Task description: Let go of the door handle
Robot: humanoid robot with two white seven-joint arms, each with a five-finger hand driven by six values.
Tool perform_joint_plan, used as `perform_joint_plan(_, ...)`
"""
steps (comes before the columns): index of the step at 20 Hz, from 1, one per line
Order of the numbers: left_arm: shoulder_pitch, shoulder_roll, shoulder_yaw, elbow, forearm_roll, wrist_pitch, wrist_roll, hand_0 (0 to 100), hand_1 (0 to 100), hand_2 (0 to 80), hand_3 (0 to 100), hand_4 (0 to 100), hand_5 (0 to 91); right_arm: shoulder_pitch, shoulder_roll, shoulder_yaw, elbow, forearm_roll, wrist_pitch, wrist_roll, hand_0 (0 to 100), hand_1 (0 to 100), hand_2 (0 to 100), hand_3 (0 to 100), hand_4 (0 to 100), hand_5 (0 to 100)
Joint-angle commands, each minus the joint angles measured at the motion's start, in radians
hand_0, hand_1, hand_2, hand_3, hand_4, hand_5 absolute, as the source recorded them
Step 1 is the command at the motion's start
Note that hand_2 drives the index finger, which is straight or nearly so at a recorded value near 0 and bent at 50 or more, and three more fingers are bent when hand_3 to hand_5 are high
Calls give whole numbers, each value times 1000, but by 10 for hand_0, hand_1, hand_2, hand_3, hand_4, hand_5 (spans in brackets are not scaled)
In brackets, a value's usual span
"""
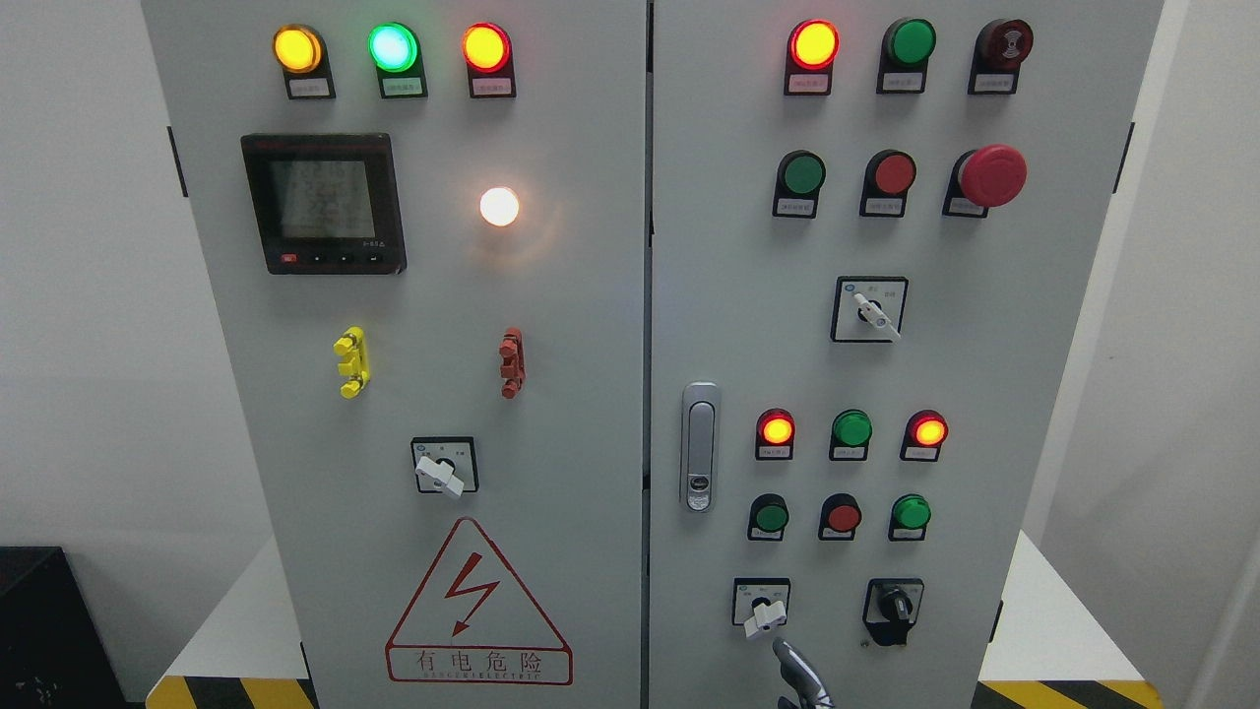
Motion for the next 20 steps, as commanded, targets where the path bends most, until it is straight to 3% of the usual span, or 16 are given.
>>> perform_joint_plan(1,0,0,-20,-15,0,-1,1,0,0,23,85,12,0,0,0,-2,3,1,2,2,321,154,0,38,38,0)
perform_joint_plan(16,0,0,-20,-17,0,-1,1,0,0,23,85,13,0,-12,-3,-16,2,2,16,0,325,154,0,41,57,0)
perform_joint_plan(17,0,0,-20,-17,0,1,1,0,0,23,86,13,0,-14,-3,-16,2,4,16,-1,319,168,0,78,131,29)
perform_joint_plan(18,0,0,-20,-15,0,-1,1,0,0,23,86,13,0,-23,-2,-16,2,17,18,-1,305,216,0,158,257,137)
perform_joint_plan(19,0,0,-20,-17,0,-1,1,0,0,23,86,13,0,-33,-2,-17,3,37,22,-1,313,231,0,190,292,191)
perform_joint_plan(20,0,0,-20,-15,0,-1,1,0,0,23,87,13,0,-44,-2,-20,3,59,42,-1,340,250,0,290,394,332)
